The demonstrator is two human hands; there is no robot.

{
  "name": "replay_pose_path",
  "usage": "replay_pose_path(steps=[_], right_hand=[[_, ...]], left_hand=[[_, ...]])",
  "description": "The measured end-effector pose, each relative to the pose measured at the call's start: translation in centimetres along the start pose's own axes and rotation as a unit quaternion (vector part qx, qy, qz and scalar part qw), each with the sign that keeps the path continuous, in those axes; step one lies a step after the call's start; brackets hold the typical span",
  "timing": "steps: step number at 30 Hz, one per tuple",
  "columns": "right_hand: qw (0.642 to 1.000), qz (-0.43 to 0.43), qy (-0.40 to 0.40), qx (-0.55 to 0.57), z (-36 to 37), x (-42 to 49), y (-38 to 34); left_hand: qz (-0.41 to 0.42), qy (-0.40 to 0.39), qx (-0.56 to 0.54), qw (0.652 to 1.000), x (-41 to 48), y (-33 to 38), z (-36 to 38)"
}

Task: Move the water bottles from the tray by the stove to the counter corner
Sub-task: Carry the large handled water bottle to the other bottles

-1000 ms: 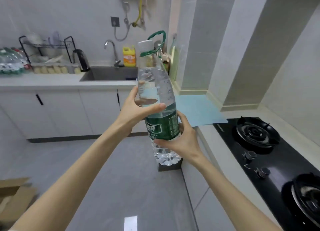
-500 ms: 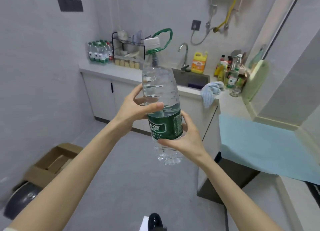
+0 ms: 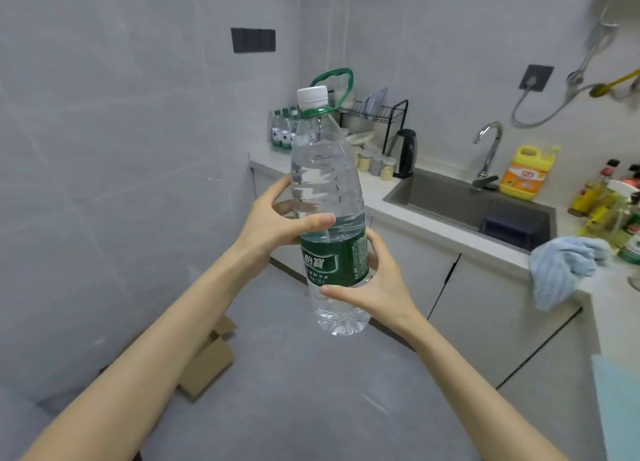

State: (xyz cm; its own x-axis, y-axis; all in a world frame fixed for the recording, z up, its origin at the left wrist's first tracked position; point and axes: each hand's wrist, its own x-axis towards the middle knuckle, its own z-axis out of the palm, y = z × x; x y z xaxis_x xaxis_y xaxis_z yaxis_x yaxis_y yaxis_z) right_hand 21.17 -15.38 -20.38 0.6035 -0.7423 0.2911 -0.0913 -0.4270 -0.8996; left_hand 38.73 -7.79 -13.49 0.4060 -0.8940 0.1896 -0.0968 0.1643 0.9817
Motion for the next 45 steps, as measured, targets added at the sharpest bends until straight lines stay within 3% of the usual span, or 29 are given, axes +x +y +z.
replay_pose_path(steps=[15, 24, 34, 45], right_hand=[[0.995, 0.008, -0.1, 0.007, 7.4, 24.8, 7.8], [0.995, 0.009, -0.102, 0.01, 11.6, 41.5, 10.9], [0.994, 0.02, -0.109, 0.006, 14.3, 56.1, 16.7], [0.981, 0.041, -0.188, 0.02, 16.2, 75.7, 25.7]], left_hand=[[-0.017, 0.083, -0.003, 0.996, 21.0, -7.2, -10.9], [-0.023, 0.068, -0.01, 0.997, 37.5, -10.3, -17.9], [-0.04, 0.06, 0.001, 0.997, 51.3, -14.6, -22.0], [-0.081, 0.131, 0.01, 0.988, 68.9, -20.6, -25.4]])
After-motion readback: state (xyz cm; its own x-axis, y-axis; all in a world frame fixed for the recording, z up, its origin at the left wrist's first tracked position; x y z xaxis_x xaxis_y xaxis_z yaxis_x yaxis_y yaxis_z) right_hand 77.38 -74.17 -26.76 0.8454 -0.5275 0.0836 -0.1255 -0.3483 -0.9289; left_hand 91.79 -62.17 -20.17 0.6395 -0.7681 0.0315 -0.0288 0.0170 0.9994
